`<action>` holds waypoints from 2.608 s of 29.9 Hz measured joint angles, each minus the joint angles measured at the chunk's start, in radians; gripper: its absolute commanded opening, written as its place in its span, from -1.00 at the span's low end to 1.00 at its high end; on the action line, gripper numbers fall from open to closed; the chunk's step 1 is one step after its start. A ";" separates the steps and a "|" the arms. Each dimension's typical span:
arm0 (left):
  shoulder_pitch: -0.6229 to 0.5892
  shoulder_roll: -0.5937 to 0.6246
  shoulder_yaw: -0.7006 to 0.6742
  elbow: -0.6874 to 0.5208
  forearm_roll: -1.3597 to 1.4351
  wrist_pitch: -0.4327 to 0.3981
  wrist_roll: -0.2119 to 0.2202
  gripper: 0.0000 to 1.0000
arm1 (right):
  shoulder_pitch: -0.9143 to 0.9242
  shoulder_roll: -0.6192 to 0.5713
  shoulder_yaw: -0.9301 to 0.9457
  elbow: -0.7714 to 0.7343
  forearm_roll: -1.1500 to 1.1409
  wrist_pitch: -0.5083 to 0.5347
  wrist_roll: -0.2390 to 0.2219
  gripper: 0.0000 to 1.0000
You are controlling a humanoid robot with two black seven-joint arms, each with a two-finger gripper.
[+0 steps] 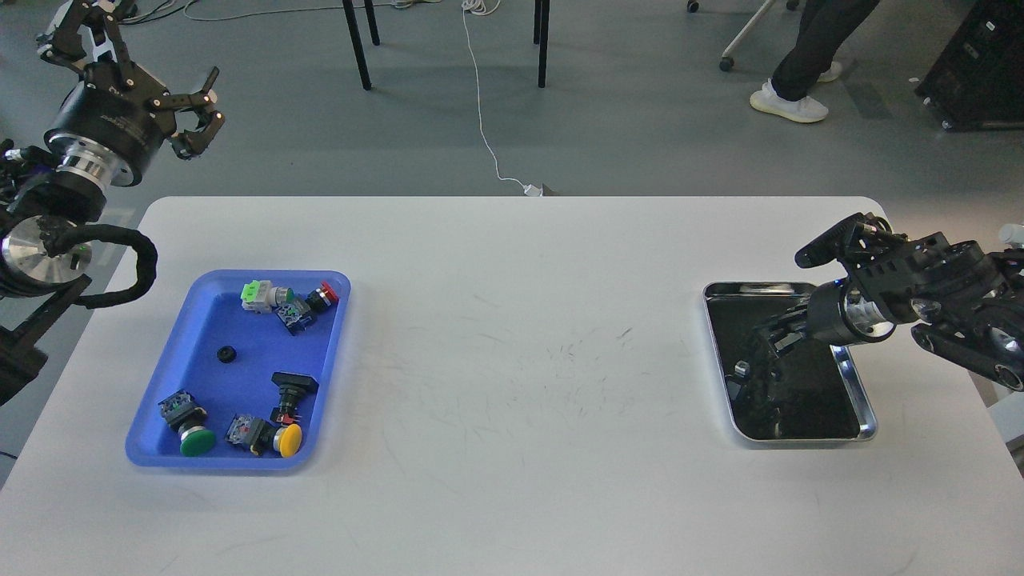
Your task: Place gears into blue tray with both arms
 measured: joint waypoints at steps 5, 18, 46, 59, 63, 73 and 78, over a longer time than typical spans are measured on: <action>0.000 0.008 -0.001 0.000 0.000 -0.001 -0.001 0.95 | 0.089 -0.015 0.019 0.099 0.004 0.001 -0.001 -0.72; 0.000 0.015 -0.003 0.000 0.001 0.008 0.002 0.95 | 0.187 0.175 0.047 0.212 0.065 -0.002 -0.003 -0.72; 0.002 0.092 -0.005 -0.019 -0.004 0.008 0.001 0.95 | 0.031 0.544 0.016 -0.019 0.088 -0.018 0.000 -0.55; 0.003 0.079 -0.003 -0.020 -0.004 0.010 0.002 0.95 | 0.032 0.534 -0.013 -0.024 0.088 -0.035 0.003 0.32; 0.003 0.082 -0.002 -0.020 -0.003 0.010 0.004 0.95 | 0.048 0.522 -0.006 -0.023 0.092 -0.036 0.003 0.53; -0.012 0.089 0.011 -0.027 0.008 0.000 0.013 0.95 | 0.077 0.357 0.250 0.033 0.245 -0.038 0.001 0.84; -0.038 0.093 0.014 -0.084 0.101 -0.043 0.049 0.95 | 0.068 0.165 0.376 0.151 0.494 -0.037 0.000 0.86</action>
